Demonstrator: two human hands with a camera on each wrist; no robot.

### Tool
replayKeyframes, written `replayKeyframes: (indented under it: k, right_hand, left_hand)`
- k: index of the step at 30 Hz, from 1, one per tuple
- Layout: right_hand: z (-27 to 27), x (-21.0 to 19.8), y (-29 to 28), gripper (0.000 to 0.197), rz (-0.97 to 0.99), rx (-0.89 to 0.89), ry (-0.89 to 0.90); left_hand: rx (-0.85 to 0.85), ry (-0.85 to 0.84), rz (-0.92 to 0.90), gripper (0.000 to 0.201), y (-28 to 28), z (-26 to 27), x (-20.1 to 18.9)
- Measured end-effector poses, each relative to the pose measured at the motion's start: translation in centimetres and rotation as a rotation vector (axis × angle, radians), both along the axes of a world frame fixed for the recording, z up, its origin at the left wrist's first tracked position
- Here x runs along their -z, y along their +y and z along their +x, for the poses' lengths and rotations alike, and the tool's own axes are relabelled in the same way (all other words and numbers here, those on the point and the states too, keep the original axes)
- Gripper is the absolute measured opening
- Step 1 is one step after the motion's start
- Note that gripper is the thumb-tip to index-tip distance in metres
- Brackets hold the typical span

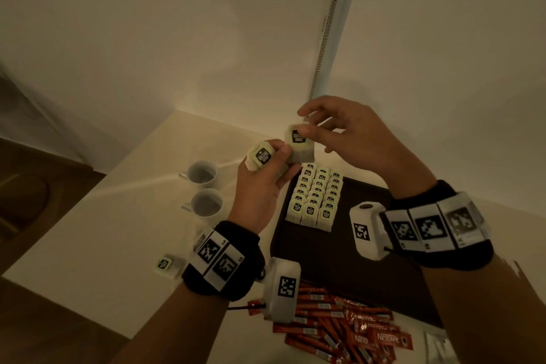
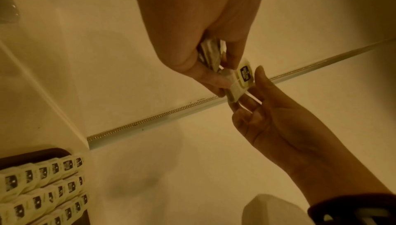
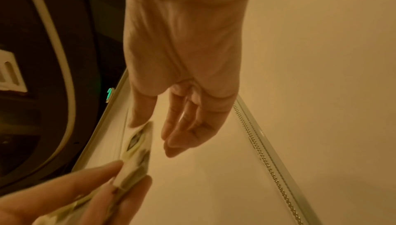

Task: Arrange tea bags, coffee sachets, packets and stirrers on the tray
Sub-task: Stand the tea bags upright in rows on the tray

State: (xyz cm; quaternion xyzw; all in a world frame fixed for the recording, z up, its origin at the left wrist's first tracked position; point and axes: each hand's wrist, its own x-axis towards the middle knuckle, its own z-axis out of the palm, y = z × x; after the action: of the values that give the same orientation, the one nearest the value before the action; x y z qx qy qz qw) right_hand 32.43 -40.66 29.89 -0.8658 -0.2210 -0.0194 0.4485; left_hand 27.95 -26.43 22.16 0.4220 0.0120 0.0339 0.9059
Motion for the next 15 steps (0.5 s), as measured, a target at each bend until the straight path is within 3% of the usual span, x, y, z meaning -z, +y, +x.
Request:
replayKeyframes:
  k: [3, 6, 10, 13, 15]
  right_hand:
    - [0.01, 0.13, -0.34, 0.005, -0.02, -0.004, 0.022]
    - [0.23, 0.44, -0.41, 0.015, 0.032, 0.023, 0.031]
    - [0.19, 0.55, -0.43, 0.008, -0.004, 0.02, -0.021]
    - [0.23, 0.59, -0.38, 0.022, 0.021, 0.061, -0.015]
    - [0.18, 0.56, -0.36, 0.014, 0.033, 0.05, -0.019]
  left_hand:
    - [-0.011, -0.009, -0.022, 0.016, 0.15, 0.18, -0.19]
    - [-0.015, -0.013, 0.013, 0.015, 0.19, 0.21, -0.36]
    - [-0.029, -0.041, 0.105, 0.013, 0.35, 0.26, -0.39]
    - [-0.033, -0.068, 0.174, 0.012, 0.38, 0.15, -0.52]
    - [-0.034, -0.078, 0.187, 0.012, 0.39, 0.09, -0.58]
